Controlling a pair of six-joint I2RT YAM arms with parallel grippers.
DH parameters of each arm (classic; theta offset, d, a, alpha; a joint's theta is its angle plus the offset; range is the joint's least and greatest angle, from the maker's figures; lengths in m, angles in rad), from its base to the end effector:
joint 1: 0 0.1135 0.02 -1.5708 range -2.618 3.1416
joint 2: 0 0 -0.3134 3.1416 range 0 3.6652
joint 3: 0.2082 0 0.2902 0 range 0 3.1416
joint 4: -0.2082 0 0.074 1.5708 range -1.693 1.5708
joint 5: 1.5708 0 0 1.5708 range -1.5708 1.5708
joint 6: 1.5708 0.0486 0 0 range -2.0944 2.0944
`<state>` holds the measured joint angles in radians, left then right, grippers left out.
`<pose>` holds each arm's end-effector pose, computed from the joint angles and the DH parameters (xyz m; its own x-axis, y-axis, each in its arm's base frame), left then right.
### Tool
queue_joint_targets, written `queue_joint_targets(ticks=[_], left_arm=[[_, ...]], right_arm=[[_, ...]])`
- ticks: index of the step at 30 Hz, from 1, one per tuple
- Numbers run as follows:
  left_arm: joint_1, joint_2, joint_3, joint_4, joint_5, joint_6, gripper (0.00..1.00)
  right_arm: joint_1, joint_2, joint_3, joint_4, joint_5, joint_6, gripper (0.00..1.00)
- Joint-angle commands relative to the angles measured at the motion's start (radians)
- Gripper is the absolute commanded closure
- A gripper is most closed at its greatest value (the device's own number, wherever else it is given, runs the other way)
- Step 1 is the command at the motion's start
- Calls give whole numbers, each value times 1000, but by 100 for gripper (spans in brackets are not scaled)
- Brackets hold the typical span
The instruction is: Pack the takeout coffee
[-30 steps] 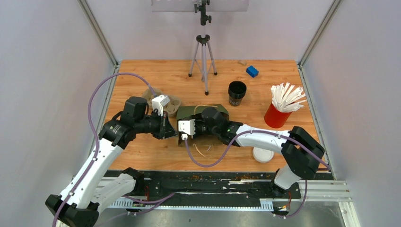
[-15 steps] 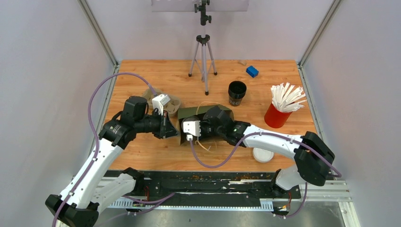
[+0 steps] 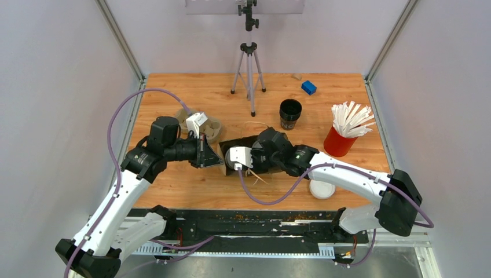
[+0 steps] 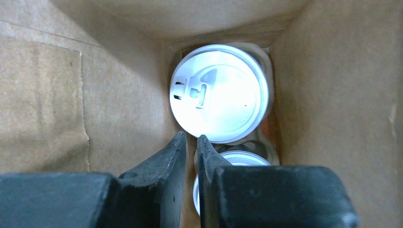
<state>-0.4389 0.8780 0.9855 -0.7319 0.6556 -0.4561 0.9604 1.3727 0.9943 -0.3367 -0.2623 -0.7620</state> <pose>0.1567 -0.1063 0.3790 -0.8207 -0.0004 -0.5714 0.4713 0.5649 -0.6773 0.1821 0.2823 0.2923 0.3519 -0.6601 -0.6636 -0.9132 -0.0865 -0.3982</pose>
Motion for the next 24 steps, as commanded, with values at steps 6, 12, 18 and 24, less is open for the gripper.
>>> queue_joint_targets(ticks=[6, 12, 18, 24], left_arm=[[-5, -12, 18, 73, 76, -79, 100], [-4, 16, 48, 46, 91, -83, 100], [-5, 52, 101, -23, 63, -88, 100], [-4, 82, 153, -60, 45, -101, 100]], right_arm=[[-5, -80, 111, -179, -24, 91, 84], [-4, -86, 146, -244, -12, 112, 84], [-7, -73, 206, -259, 10, 151, 83], [-34, -49, 270, -277, -4, 173, 83]])
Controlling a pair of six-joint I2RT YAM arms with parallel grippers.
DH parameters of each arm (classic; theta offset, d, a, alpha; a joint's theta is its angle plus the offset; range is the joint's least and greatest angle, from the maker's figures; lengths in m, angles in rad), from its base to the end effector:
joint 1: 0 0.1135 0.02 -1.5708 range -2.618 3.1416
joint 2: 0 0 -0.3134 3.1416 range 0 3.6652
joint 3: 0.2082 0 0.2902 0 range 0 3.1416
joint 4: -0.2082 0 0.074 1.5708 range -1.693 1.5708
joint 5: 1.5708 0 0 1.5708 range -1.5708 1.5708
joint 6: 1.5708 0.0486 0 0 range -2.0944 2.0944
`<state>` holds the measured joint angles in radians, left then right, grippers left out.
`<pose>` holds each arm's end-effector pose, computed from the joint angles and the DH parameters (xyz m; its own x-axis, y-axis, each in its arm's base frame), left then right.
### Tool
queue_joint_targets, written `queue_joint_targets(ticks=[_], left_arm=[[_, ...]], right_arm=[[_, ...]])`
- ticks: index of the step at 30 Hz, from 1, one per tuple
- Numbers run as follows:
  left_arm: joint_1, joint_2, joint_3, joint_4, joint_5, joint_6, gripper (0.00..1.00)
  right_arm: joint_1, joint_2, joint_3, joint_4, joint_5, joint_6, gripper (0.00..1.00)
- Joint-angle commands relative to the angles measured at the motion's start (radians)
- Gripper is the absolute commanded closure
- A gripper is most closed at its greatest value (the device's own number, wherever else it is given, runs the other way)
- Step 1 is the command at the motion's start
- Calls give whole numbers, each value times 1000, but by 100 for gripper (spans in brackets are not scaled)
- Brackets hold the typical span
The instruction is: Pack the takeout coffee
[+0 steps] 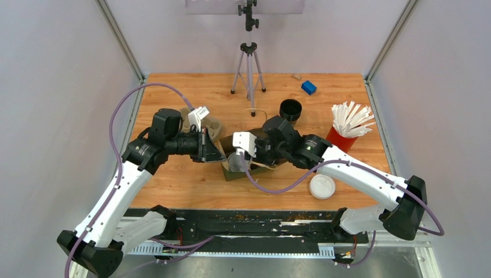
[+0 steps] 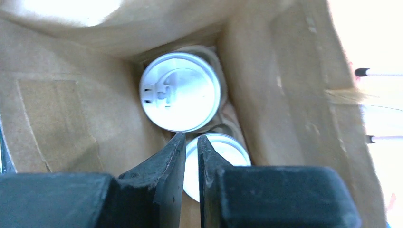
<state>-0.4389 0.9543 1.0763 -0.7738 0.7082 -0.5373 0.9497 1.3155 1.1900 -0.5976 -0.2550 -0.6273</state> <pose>0.1690 -0.1142 0.3960 -0.8765 -0.0180 -0.4810 0.3984 0.5338 -0.7459 0.1767 0.2680 0.3606 0.2147 -0.6759 -0.7050 -0.9522 0.0155 -0.3049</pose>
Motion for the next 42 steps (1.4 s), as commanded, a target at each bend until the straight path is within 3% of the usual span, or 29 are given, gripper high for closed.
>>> queue_joint_targets(ticks=[1, 9, 26, 30, 39, 42], left_arm=[[-5, 10, 65, -32, -16, -22, 100], [-5, 45, 75, -95, -57, -13, 95], [-5, 93, 189, -155, -135, 66, 71], [-4, 97, 221, -141, -149, 68, 69], [-4, 84, 287, -176, -240, 121, 68], [-5, 62, 297, -161, -252, 127, 62]], right_arm=[[-29, 15, 86, -23, -13, 40, 83], [-62, 60, 182, -80, -24, 52, 82], [-95, 73, 323, -61, 89, 216, 75], [-94, 73, 362, -55, 119, 268, 67], [-94, 2, 359, -5, 321, 346, 61], [-95, 18, 395, -45, 415, 389, 61]])
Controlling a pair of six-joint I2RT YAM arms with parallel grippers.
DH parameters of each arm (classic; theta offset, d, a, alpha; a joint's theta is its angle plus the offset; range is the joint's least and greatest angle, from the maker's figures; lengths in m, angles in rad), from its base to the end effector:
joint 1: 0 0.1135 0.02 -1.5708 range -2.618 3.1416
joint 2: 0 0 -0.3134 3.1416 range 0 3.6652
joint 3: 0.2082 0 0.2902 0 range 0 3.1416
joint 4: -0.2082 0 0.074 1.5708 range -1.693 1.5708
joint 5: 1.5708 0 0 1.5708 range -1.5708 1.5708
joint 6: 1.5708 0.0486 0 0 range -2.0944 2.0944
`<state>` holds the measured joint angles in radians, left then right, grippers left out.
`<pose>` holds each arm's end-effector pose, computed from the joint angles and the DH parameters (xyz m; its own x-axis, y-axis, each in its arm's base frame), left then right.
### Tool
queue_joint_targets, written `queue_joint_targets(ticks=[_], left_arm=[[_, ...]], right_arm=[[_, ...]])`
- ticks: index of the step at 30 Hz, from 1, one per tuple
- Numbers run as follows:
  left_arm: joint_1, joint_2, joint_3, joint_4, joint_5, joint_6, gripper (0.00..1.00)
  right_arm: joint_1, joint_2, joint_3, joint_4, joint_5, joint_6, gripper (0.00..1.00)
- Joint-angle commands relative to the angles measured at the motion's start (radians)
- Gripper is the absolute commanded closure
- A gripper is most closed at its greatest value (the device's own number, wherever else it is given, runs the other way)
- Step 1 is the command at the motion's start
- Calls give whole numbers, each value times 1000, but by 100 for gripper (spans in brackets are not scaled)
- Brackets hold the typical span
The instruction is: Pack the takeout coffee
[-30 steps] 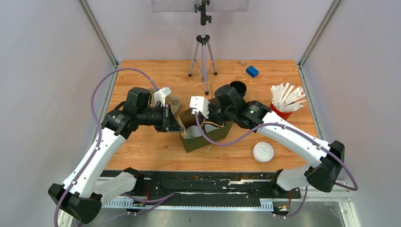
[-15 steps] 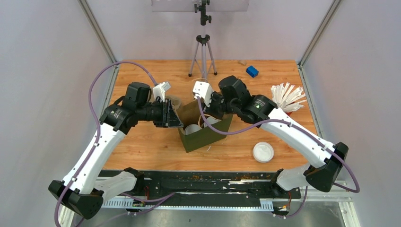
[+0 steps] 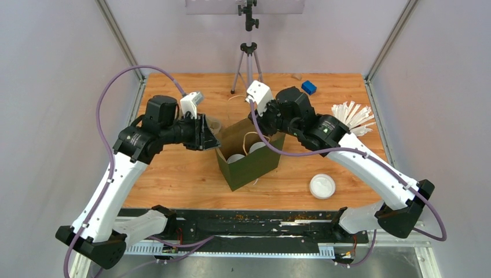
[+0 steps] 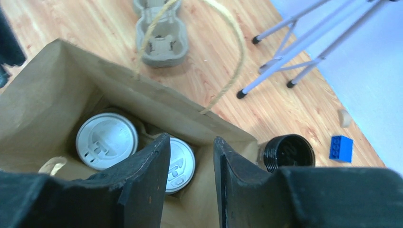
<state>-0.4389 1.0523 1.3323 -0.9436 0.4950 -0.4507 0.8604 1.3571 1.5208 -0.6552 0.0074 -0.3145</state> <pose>0.1830 -0.1114 0.4499 -0.8123 -0.0421 -0.5817 0.3987 0.6879 -0.6065 0.2168 0.2514 0.4674 -0.0595 -0.5435 -0.8373 -0.8121 0.5142 -0.2760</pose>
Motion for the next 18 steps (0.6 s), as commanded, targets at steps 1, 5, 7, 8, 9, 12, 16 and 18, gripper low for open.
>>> queue_joint_targets(ticks=[1, 5, 7, 8, 9, 12, 16, 18], left_arm=[[-5, -47, 44, 18, -42, 41, 59], [-4, -79, 63, 41, -69, 58, 57], [-4, -85, 81, 27, -95, 77, 53], [-4, -86, 90, 15, -112, 84, 49], [-4, -87, 100, 6, -125, 89, 32], [-5, -106, 103, -7, -160, 101, 0], [-5, -136, 87, -22, -205, 109, 0], [-4, -153, 68, -23, -211, 108, 0]], right_arm=[[-7, -15, 80, 0, 187, 98, 61], [-15, 1, 132, -20, 306, 172, 56], [-29, 6, 152, -28, 348, 202, 54], [-39, 10, 161, -38, 366, 213, 52], [-47, 15, 170, -52, 389, 219, 49], [-78, 19, 175, -106, 500, 222, 36], [-188, 13, 159, -188, 514, 261, 19], [-261, 10, 132, -230, 519, 286, 20]])
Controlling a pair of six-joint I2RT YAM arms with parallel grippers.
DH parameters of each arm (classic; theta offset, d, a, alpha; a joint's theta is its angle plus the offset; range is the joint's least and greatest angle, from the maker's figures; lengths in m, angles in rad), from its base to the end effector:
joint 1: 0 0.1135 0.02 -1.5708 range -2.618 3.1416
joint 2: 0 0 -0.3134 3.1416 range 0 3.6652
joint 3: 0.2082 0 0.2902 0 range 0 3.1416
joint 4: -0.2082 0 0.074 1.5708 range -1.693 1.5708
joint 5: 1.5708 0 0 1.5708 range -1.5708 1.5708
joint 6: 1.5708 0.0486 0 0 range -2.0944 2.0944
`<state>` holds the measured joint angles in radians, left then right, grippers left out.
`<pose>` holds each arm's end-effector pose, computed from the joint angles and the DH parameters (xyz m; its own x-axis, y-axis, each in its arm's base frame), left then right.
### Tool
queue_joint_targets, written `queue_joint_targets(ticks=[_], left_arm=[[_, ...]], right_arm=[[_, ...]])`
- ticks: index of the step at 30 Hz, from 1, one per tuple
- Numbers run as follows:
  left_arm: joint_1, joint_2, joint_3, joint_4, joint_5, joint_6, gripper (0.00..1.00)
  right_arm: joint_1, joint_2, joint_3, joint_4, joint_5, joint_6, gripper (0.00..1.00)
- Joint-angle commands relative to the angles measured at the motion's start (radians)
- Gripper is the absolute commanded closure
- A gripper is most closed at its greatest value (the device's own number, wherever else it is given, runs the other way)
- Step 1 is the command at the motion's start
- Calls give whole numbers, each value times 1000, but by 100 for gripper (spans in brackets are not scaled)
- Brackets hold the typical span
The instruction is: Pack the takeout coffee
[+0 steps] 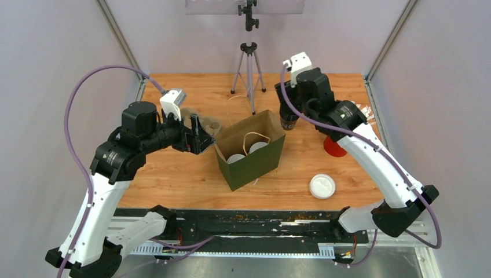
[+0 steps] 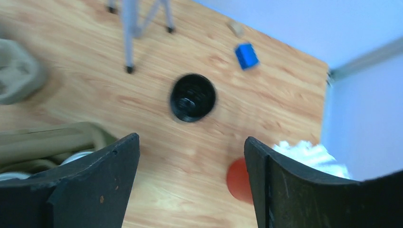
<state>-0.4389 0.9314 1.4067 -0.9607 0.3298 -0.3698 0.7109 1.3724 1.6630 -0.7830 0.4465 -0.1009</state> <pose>0.1419 -0.0840 0.4923 -0.6328 -0.0807 -0.7701 0.4640 0.7567 -0.4606 0.2538 0.1909 0.5039 -0.3262 -0.4008 -0.8562 -0.3347 0.8960 -0.2919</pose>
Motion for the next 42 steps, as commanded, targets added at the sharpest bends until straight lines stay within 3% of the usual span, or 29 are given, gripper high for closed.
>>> queue_joint_targets(ticks=[1, 7, 14, 22, 36, 42], left_arm=[[-4, -41, -15, -8, -47, 26, 0], [-4, -89, -47, -33, -89, 44, 0], [-4, -128, -86, -23, -122, 65, 0], [-4, -131, -112, -18, -123, 67, 0], [-4, -136, -122, -20, -132, 72, 0], [-4, -134, -123, -17, -126, 69, 0]], right_arm=[[-144, -11, -35, -118, 91, 81, 22], [-375, -96, -221, -168, -5, 171, 30], [-567, -185, -333, -121, -106, 206, 47], [-593, -191, -351, -95, -100, 156, 59], [-649, -201, -458, 11, -181, 123, 65], [-654, -206, -470, 55, -186, 82, 78]])
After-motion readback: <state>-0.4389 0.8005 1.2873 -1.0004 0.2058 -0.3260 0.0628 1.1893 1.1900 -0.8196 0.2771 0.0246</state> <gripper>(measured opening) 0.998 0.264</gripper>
